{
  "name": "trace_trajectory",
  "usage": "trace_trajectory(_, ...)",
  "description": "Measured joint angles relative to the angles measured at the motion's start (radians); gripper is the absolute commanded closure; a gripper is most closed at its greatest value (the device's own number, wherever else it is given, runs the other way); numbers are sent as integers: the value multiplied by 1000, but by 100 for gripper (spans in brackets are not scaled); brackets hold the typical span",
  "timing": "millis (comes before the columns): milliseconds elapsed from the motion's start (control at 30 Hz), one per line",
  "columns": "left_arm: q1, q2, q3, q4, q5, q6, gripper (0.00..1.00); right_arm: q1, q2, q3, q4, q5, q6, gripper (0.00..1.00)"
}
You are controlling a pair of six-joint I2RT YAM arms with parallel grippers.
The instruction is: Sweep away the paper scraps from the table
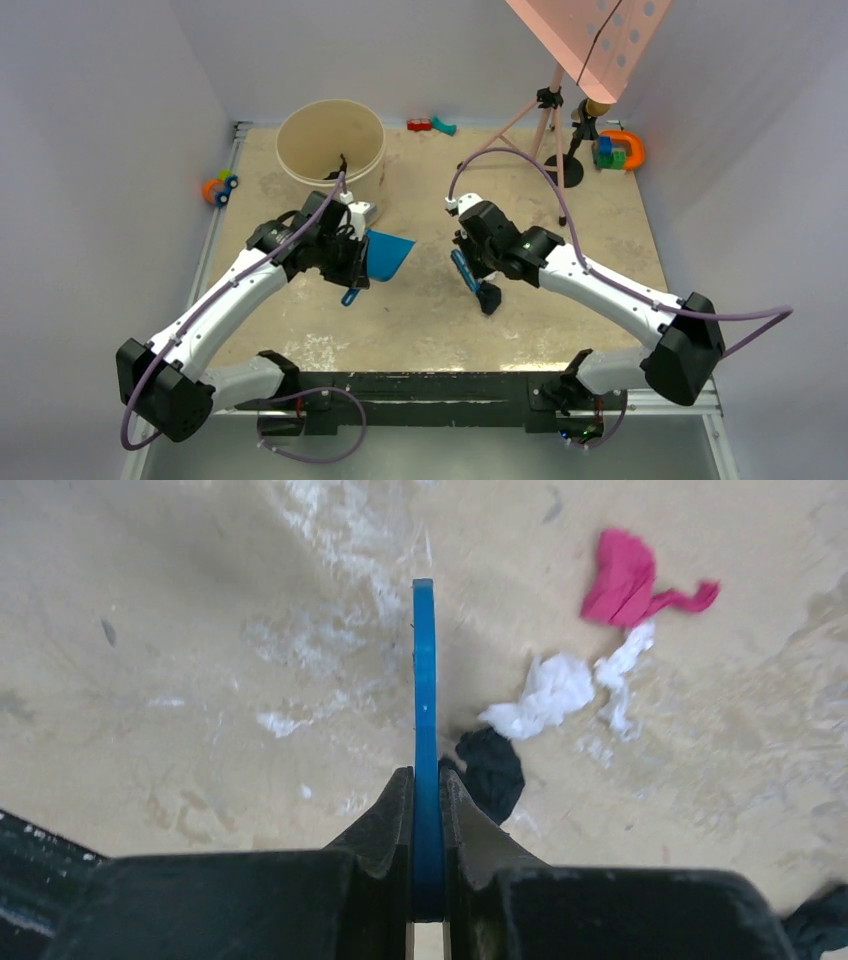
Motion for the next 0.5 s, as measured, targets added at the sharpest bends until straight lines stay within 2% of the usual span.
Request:
trace_trajectory(100, 0, 26, -2, 0, 11, 0, 97, 0, -15, 6, 49, 37, -38, 100)
trace_trajectory(300, -18, 52, -8, 0, 23, 0, 97, 0, -38, 96, 27, 55, -58, 100)
trace_trajectory(433, -43, 52, -8, 0, 23, 0, 97, 0, -112, 145, -62, 96, 59, 100)
trace_trajectory(500, -50, 52, -8, 0, 23, 0, 97, 0, -155, 154, -137, 146, 188, 100)
